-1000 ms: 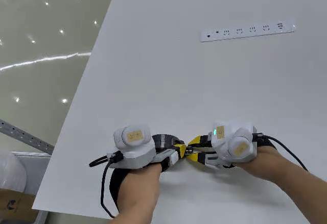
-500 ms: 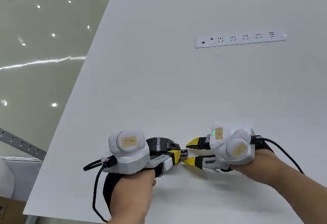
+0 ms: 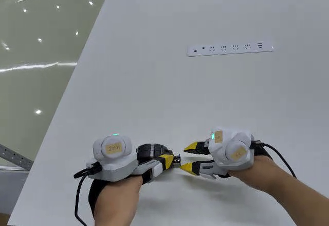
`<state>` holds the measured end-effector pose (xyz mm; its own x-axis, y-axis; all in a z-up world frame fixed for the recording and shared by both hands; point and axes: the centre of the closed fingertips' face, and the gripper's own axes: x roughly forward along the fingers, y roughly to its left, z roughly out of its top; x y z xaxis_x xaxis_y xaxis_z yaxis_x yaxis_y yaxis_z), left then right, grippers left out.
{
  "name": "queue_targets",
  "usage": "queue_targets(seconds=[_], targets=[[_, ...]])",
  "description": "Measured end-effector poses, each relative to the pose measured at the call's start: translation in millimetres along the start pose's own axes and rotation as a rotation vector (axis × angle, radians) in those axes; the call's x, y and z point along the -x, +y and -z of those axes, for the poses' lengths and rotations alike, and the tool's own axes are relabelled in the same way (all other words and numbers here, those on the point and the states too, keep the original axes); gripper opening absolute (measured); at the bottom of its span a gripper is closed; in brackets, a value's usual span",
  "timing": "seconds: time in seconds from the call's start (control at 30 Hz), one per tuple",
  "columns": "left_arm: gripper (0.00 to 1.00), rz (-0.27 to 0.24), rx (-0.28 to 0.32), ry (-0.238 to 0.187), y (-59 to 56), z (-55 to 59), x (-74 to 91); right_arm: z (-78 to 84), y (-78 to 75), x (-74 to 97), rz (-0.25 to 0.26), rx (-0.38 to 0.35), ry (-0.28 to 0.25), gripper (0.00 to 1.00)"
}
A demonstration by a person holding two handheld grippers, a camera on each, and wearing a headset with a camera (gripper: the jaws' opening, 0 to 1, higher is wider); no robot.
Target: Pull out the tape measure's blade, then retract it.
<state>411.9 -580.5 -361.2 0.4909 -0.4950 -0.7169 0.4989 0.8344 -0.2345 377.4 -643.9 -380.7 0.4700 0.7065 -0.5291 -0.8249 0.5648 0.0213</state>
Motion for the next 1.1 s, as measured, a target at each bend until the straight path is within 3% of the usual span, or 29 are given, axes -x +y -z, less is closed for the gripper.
queue_targets(seconds=[0.07, 0.27, 0.33, 0.57, 0.77, 0.83, 1.07, 1.1], targets=[[0.61, 0.034, -0.002, -0.014, -3.8, -0.8, 0.7, -1.8, -0.6, 3.5, 0.004, -0.014, -0.004, 0.25], [0.62, 0.046, -0.008, -0.024, -0.4, 1.3, 7.1, -3.4, 1.6, 19.5, 0.013, -0.029, -0.011, 0.28], [0.61, 0.078, -0.005, -0.036, -3.7, -1.2, 10.3, -6.3, 0.4, 26.1, 0.029, -0.013, -0.011, 0.28], [0.61, 0.119, -0.09, -0.045, -8.0, -5.0, 21.9, -8.0, -6.3, 48.2, 0.085, -0.041, -0.018, 0.33], [0.61, 0.177, -0.081, -0.061, -14.4, -3.8, 29.8, -8.0, -9.8, 66.5, 0.124, -0.057, -0.017, 0.36], [0.61, 0.173, -0.126, -0.045, -14.0, 0.7, 29.5, -6.4, -11.2, 72.3, 0.138, -0.062, -0.012, 0.36], [0.62, 0.208, -0.148, -0.058, -14.9, 0.8, 38.4, -1.6, -12.0, 90.6, 0.175, -0.086, -0.003, 0.39], [0.61, 0.215, -0.141, -0.077, -14.1, -1.4, 41.5, -1.0, -12.1, 93.9, 0.184, -0.083, -0.001, 0.39]])
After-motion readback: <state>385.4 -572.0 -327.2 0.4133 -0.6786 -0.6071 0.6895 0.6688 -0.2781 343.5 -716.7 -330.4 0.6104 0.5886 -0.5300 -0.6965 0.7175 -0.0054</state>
